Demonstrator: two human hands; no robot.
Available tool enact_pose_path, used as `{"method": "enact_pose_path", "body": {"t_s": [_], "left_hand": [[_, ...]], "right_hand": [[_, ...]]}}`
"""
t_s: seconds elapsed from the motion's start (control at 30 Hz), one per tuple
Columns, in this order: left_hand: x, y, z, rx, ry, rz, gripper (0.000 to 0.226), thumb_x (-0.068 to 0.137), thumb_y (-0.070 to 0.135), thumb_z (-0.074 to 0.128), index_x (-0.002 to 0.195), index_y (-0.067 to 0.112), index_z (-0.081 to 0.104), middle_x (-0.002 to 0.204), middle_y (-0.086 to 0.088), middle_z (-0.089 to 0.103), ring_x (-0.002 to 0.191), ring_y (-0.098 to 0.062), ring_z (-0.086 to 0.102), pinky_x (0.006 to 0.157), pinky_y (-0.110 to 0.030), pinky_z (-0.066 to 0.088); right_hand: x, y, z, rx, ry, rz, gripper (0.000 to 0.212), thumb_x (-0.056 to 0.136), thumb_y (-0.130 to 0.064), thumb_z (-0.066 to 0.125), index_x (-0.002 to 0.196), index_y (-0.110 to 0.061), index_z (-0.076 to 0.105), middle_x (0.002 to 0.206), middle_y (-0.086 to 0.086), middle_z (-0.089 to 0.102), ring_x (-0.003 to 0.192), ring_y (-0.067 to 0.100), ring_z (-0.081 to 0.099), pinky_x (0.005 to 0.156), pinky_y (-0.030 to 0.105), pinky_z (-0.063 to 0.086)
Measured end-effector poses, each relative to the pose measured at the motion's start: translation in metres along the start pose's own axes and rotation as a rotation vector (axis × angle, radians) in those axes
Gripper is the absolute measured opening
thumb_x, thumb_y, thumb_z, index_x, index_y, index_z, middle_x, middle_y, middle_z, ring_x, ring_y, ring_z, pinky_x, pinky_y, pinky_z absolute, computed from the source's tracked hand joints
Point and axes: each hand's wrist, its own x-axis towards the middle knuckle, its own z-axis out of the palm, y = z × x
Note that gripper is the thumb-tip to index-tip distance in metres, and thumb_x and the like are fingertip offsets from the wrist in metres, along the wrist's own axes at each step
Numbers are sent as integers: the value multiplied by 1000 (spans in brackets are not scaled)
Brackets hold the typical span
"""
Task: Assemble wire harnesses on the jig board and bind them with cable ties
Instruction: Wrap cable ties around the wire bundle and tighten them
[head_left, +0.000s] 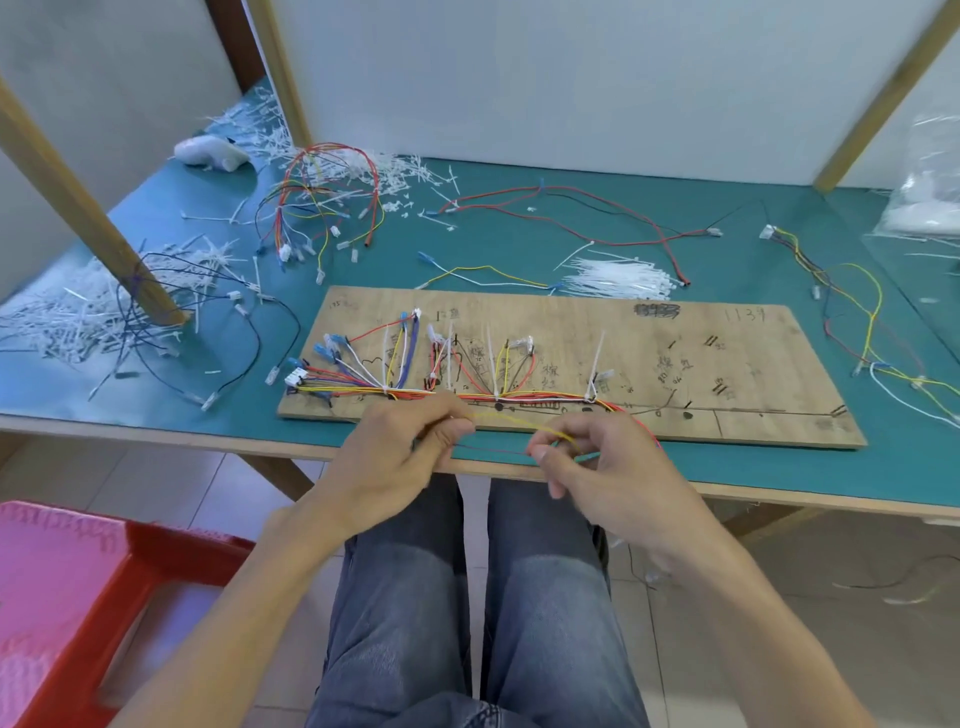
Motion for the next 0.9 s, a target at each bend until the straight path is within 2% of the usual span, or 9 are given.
{"method": "enact_pose_path", "body": {"t_s": [0.07,0.2,0.3,0.43,0.53,0.63,0.7,0.8,0.9], "left_hand": [[0,-5,1,-18,107,-73,18,107,34,53,97,27,66,64,8,60,58,-13,58,61,-36,52],[2,-7,3,107,116,-63,18,105,40,52,97,33,65,70,27,60,63,-7,59,57,-26,46],[3,-10,-2,100,164,-91,20,104,41,52,99,30,68,71,14,64,65,-13,61,61,-35,49],[3,-10,-7,116,153,-103,20,104,44,51,97,33,66,69,14,61,60,-13,60,56,-34,49],[1,-15,-9,105,89,-106,19,106,41,55,96,35,70,71,12,65,70,-15,63,64,-32,49],[0,-17,-14,121,33,-92,20,105,36,57,105,34,76,92,21,72,89,-8,67,73,-20,49],[3,-14,-14,181,20,-77,17,104,38,59,105,34,76,98,28,70,92,-1,66,74,-16,47],[17,2,-6,201,-33,-59,14,100,45,58,97,38,71,86,32,68,81,1,66,68,-13,44],[42,20,14,160,-87,-88,19,103,48,57,98,34,70,73,20,70,76,-5,67,70,-21,50]], "right_hand": [[4,3,-14,0,5,23,15,102,-29,66,91,-26,75,64,-6,68,51,5,49,52,18,38],[11,2,-36,186,-38,-8,16,103,-33,67,96,-24,79,68,-3,63,57,9,49,53,19,38],[17,4,-48,275,-21,-27,19,103,-29,67,93,-20,80,73,4,64,58,16,44,52,24,35],[21,8,-52,260,-10,-29,21,104,-26,65,93,-20,82,75,5,65,59,17,49,53,27,41],[25,14,-53,234,5,10,19,104,-27,66,97,-22,82,76,4,68,60,15,52,54,27,43],[28,20,-54,237,27,49,15,104,-21,67,102,-23,82,80,4,74,61,14,57,54,25,48],[31,20,-52,244,85,42,13,102,-15,68,100,-19,80,81,6,77,61,16,61,53,25,50],[32,20,-51,244,123,-9,9,101,-11,69,97,-14,77,82,11,76,63,20,65,53,28,54],[29,21,-53,259,122,-41,9,100,-9,70,98,-13,78,83,13,76,64,20,64,53,29,55]]}}
